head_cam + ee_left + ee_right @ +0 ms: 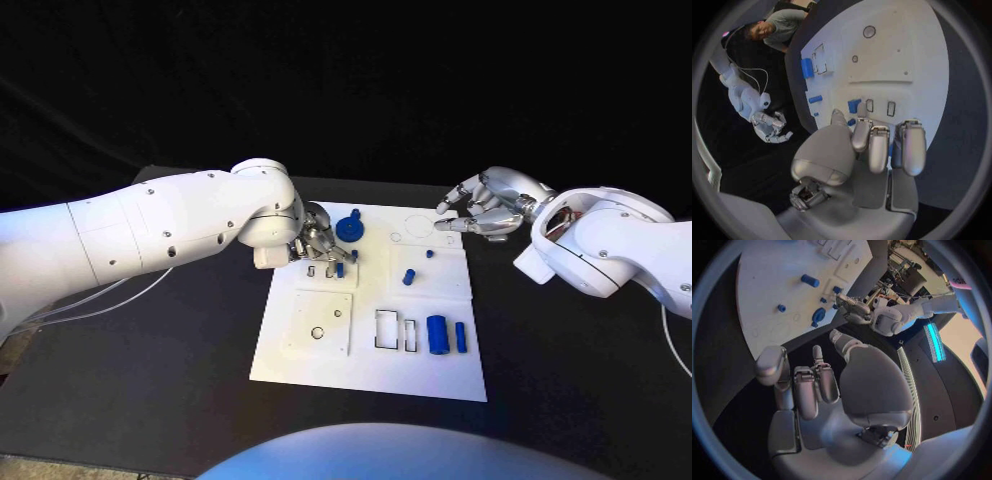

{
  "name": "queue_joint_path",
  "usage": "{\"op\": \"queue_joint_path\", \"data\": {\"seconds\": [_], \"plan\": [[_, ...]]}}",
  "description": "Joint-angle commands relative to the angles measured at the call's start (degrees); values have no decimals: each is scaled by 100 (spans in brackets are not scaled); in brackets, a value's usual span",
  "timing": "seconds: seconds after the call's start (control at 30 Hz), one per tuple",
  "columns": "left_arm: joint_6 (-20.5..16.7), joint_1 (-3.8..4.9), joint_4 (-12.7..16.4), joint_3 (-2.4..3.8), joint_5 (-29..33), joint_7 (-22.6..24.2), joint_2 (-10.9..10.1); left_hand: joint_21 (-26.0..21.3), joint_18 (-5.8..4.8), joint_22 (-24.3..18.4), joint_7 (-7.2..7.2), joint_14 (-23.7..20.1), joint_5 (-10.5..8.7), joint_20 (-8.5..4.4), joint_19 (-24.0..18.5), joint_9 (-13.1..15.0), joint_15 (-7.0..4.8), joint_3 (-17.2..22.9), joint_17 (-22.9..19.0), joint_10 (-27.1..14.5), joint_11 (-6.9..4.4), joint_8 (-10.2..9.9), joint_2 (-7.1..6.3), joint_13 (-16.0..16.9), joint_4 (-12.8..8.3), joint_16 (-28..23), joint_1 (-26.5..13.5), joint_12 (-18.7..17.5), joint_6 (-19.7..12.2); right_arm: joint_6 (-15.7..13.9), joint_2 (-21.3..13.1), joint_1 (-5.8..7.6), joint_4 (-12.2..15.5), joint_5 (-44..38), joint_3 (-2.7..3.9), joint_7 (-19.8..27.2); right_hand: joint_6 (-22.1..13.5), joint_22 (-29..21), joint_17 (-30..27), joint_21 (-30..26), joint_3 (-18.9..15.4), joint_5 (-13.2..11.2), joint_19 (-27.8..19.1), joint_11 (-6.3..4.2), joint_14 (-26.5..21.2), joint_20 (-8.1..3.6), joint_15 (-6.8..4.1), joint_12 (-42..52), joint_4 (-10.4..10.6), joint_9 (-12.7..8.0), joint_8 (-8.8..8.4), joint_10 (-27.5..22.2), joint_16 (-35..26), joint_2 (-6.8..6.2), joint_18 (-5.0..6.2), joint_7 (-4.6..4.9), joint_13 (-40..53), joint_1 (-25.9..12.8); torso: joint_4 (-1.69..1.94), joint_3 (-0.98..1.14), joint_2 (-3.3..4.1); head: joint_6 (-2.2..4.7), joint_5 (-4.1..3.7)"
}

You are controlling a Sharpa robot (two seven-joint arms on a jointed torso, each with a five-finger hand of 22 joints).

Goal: Assemble the parts on the task board

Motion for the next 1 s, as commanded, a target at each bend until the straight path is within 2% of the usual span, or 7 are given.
{"op": "queue_joint_path", "data": {"seconds": [0.03,0.33,0.57,0.67,0.7,0.83,1.0], "plan": [[133,3,-17,-2,51,-20,22,-2,-45,622,-20,595,11,-38,23,6,-51,-33,1508,77,-133,35,0,-4,9,20,56,12,18,115,6,0,-2,-59,1,-12,-25,-5,1506,-28,-8,38,-30,-5,597,-9,-8,-33,39,5,18,-30,23,-17,33,14,469,-36,2,1,1,-9,1],[245,2,-53,-12,52,-39,45,-1,-45,625,-21,595,26,-42,24,12,-53,-34,1508,76,-135,43,6,-5,8,20,75,9,3,128,12,0,-7,-59,1,-9,-25,-5,1506,-28,-8,38,-30,-5,597,-9,-8,-33,39,5,18,-30,23,-17,33,14,469,-36,1,-2,3,-24,-4],[299,1,-62,-18,56,-44,60,-7,-46,635,-52,595,333,-71,25,86,-78,-95,1508,75,-164,181,-7,5,14,20,205,-6,-11,138,18,0,-12,-59,1,-9,-17,-7,1506,-37,-5,37,-33,-6,597,-8,-8,-31,51,15,33,-28,23,-17,35,11,472,-41,3,-1,1,-43,-10],[319,0,-60,-20,63,-41,64,-18,-44,633,-73,595,709,-91,19,129,-97,-165,1508,70,-185,271,-56,7,23,20,275,-20,-46,143,20,0,-13,-59,1,-9,-17,-7,1506,-37,-5,37,-33,-6,597,-8,-8,-31,51,15,33,-28,23,-17,35,11,472,-41,2,-1,-1,-47,-11],[334,0,-57,-21,65,-37,65,-20,-45,639,-77,595,1026,-99,20,142,-104,-212,1508,66,-189,307,-116,9,32,20,275,-29,-73,145,20,0,-14,-59,1,-10,-17,-7,1506,-37,-5,37,-33,-6,597,-8,-8,-31,51,15,33,-28,23,-17,35,11,472,-41,1,-1,0,-47,-12],[358,0,-54,-22,72,-31,67,-34,-43,639,-85,595,1582,-108,15,150,-111,-221,1508,50,-196,372,-231,3,43,20,168,-54,-112,149,22,0,-17,-59,1,-11,-17,-9,1506,-40,-4,37,-34,-7,597,-8,-8,-34,54,19,37,-30,23,-18,35,11,469,-40,3,-1,-1,-47,-16],[371,0,-51,-23,81,-29,73,-43,-41,635,-88,595,1779,-111,10,144,-114,-218,1508,39,-199,391,-266,-8,45,20,110,-70,-128,157,27,0,-20,-60,1,-11,-17,-9,1506,-40,-4,37,-34,-7,597,-8,-8,-34,54,19,37,-30,23,-18,35,11,469,-40,4,1,-1,-50,-17]]}}
